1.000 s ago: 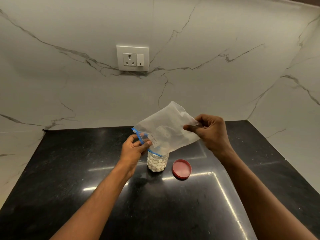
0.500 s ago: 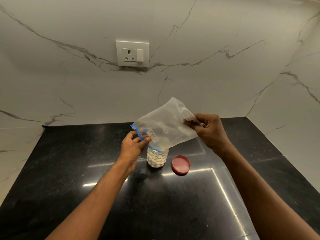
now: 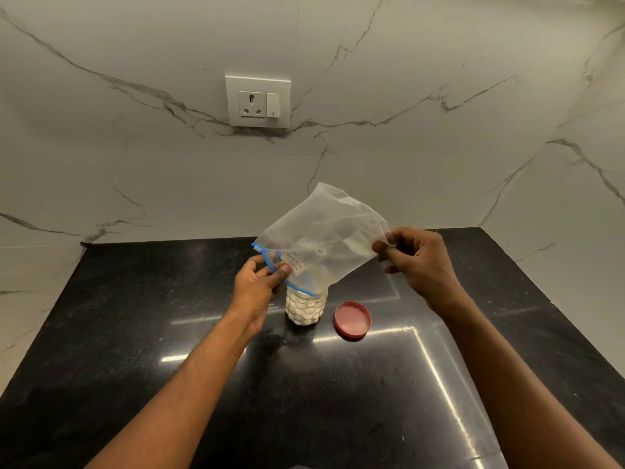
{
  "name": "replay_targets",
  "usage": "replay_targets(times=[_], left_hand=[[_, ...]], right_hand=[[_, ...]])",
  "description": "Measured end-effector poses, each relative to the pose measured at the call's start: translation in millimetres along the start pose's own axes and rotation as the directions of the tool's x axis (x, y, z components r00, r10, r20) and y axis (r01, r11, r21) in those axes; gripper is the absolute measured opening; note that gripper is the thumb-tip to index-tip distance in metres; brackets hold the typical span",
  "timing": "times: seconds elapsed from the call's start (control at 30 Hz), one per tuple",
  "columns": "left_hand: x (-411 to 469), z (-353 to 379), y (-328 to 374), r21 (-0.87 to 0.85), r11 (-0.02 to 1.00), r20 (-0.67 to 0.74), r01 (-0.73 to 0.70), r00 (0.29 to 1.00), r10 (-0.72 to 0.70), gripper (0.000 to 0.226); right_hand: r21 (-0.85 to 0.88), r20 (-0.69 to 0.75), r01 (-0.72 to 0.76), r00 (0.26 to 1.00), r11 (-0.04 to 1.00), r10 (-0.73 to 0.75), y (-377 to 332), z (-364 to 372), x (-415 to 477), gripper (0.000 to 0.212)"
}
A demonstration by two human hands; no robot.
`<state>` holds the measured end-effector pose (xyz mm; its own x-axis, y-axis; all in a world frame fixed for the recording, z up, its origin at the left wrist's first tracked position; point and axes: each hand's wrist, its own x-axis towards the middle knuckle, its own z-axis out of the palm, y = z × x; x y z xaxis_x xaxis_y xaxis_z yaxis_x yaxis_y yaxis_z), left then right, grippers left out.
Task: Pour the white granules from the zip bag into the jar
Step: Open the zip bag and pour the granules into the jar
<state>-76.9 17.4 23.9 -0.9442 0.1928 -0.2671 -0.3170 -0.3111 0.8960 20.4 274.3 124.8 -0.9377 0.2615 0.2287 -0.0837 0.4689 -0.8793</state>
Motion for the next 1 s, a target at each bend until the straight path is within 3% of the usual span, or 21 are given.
replay_targets(times=[0.07,0.2,0.33,0.37,0.47,0.5,0.57,0.67,1.0], left_hand=[[-0.6,1.2,-0.1,0.007,1.000,0.004,-0.001,1.000,0.001,0.032],[-0.5,-0.1,1.7,0.002,1.000,-0.015,0.003,1.000,-0.003,0.034],[-0.9,-1.3,2.4,0.008,1.000,-0.019,0.007,1.000,-0.007,0.035],[-0.9,-1.1,2.3,0.008,1.000,-0.019,0.009,1.000,-0.009,0.036],[-0.8,-0.1,1.7,0.023,1.000,-0.013,0.014,1.000,-0.014,0.035],[-1.1,0.1,1.3,0.027,1.000,-0.009,0.015,1.000,-0.015,0.035],[-1.6,1.0,0.3,0.032,0.999,-0.005,0.012,1.000,-0.012,0.036],[-1.7,1.9,0.4,0.048,0.999,0.003,0.003,1.000,-0.003,0.037],[-2.4,-1.7,-0.8,0.099,0.995,0.040,-0.027,0.999,0.023,0.040]], right_hand=[[0.043,-0.036,0.018,0.999,0.999,-0.016,0.0,2.2,-3.5,0.008],[0.095,-0.009,0.072,0.997,0.993,-0.072,-4.2,5.6,-4.9,0.023],[0.095,-0.146,0.115,0.984,0.989,-0.100,-4.4,5.4,-2.6,0.020],[0.084,-0.143,0.124,0.983,0.989,-0.111,-5.2,5.4,-1.6,0.025],[0.080,0.011,0.054,0.998,0.995,-0.055,-8.5,6.8,1.7,0.068],[0.077,0.070,0.022,0.997,0.997,-0.027,-8.0,9.0,2.2,0.070],[0.091,0.126,-0.012,0.992,0.996,0.001,-3.5,15.2,4.4,0.048],[0.172,-0.006,0.002,1.000,0.985,-0.001,-1.9,26.7,3.8,0.022],[0.031,-0.045,0.081,0.996,0.996,-0.080,-6.5,29.8,6.6,0.019]])
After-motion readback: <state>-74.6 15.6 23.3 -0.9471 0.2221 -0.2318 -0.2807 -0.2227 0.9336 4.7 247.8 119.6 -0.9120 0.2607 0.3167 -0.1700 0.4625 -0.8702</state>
